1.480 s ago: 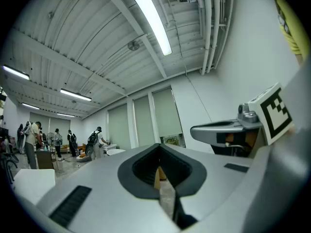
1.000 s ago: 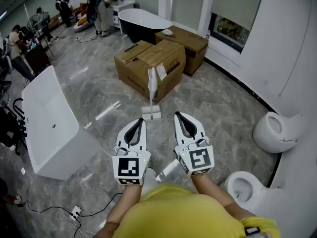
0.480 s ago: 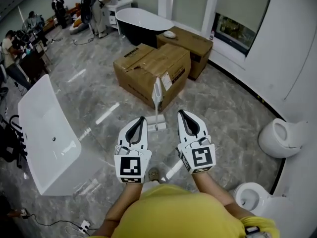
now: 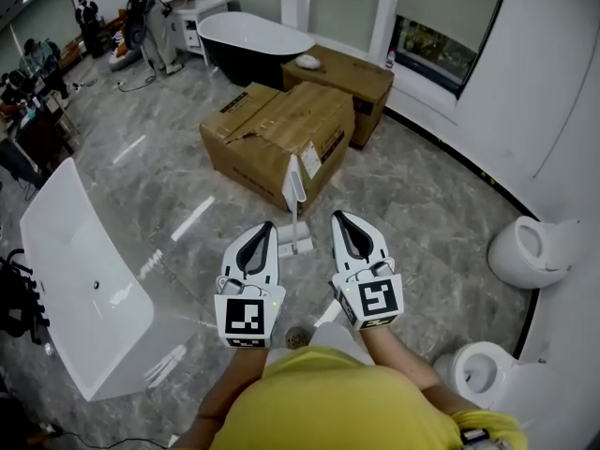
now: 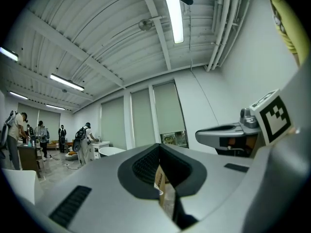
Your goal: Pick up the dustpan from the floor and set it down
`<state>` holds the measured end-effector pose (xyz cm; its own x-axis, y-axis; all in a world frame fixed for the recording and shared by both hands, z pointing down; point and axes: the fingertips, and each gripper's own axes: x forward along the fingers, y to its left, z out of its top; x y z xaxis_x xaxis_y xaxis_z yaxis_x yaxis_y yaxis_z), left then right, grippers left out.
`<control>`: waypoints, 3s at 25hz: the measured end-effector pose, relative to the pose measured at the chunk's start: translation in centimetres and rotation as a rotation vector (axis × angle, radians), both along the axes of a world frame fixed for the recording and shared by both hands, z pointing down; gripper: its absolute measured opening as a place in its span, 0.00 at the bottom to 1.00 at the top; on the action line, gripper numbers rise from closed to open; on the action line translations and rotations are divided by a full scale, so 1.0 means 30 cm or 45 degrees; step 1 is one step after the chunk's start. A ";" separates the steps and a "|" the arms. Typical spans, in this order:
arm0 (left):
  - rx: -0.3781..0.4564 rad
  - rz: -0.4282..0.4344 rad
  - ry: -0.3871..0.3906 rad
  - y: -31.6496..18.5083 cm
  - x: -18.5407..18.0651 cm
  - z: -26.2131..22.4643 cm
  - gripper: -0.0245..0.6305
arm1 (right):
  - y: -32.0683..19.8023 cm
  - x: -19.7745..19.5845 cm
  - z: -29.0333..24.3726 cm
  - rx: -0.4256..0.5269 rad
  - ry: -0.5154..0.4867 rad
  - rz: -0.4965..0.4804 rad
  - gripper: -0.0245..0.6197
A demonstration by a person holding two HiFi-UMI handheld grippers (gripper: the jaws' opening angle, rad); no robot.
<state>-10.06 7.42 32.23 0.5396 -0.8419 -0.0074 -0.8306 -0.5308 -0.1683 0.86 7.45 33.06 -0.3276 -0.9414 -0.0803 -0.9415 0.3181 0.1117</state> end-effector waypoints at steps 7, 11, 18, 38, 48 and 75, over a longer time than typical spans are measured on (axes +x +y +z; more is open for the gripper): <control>-0.027 0.017 0.029 -0.112 0.004 0.026 0.04 | -0.121 0.016 0.036 -0.035 0.021 0.018 0.05; -0.021 0.005 0.022 -0.204 0.020 0.037 0.04 | -0.228 0.036 0.053 -0.029 0.023 0.007 0.05; -0.010 -0.004 0.006 -0.435 0.065 0.050 0.04 | -0.460 0.053 0.083 -0.015 0.045 -0.046 0.05; -0.145 -0.136 -0.046 -0.898 0.117 0.284 0.04 | -0.957 0.052 0.590 -0.379 0.148 -0.357 0.12; -0.230 -0.103 -0.133 -0.956 0.094 0.391 0.04 | -0.976 0.013 0.942 -0.917 -0.084 -0.501 0.33; -0.363 -0.028 -0.115 -1.027 0.094 0.488 0.04 | -0.939 -0.153 1.115 -1.576 -0.891 -0.908 0.23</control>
